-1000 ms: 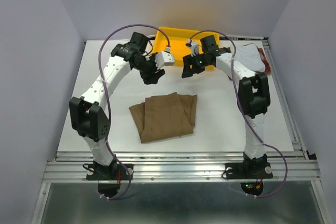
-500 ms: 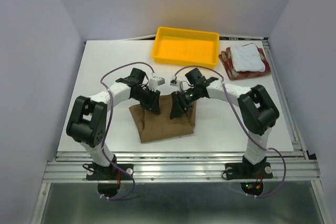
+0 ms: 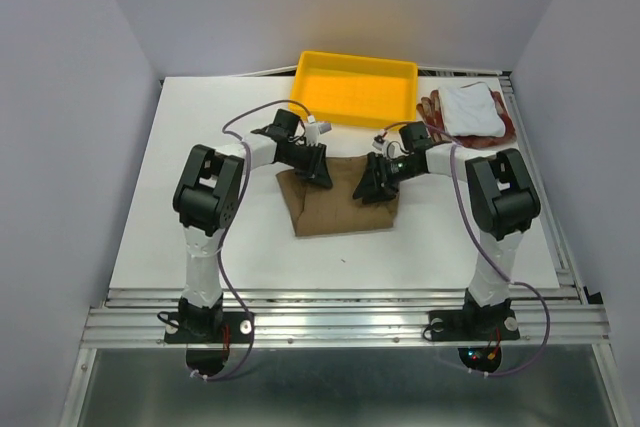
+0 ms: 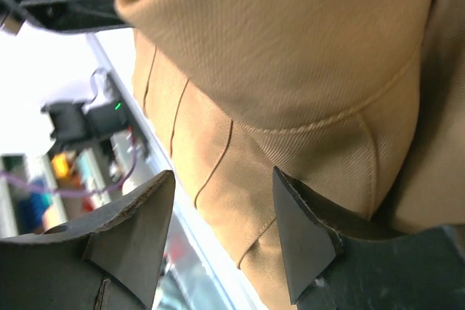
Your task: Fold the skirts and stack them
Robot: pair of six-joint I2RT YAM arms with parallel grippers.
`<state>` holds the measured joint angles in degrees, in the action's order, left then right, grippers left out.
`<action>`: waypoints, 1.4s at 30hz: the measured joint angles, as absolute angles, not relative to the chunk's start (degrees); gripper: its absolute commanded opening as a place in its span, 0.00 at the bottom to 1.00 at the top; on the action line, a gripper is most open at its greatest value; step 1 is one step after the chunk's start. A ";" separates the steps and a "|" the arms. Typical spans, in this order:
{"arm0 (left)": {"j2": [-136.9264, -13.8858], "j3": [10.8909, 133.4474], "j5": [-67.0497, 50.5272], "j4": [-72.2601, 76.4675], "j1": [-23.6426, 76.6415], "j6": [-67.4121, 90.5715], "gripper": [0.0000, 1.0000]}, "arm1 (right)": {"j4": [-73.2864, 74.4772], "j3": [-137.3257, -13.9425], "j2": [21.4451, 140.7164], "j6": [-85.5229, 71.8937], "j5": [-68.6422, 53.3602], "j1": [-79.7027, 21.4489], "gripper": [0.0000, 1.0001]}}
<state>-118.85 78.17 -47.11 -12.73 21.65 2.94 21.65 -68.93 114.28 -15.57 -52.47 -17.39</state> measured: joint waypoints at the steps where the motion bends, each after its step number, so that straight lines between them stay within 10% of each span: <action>1: -119.59 79.75 -46.44 -12.45 22.28 3.09 0.35 | 21.52 -68.86 113.80 -15.57 -51.44 -16.67 0.63; 10: -116.75 82.15 -38.37 -8.51 26.92 2.81 0.59 | 22.31 -67.22 104.16 -13.02 -40.07 -16.38 0.73; 13: -108.53 78.22 -34.76 -8.19 26.79 -0.16 0.99 | 22.52 -66.63 95.42 -13.10 -34.87 -16.29 0.76; 20: -82.30 71.59 -26.06 -4.32 26.15 -12.80 0.99 | 21.96 -63.26 78.59 -16.53 -24.16 -15.33 1.00; 26: -72.05 68.62 -21.04 -3.46 28.95 -31.70 0.93 | 23.14 -53.60 76.88 -20.71 -21.56 -9.98 1.00; 42: -94.96 60.25 0.23 -8.14 64.27 -48.47 0.84 | 19.77 -36.82 71.24 -38.04 -25.28 -2.98 0.97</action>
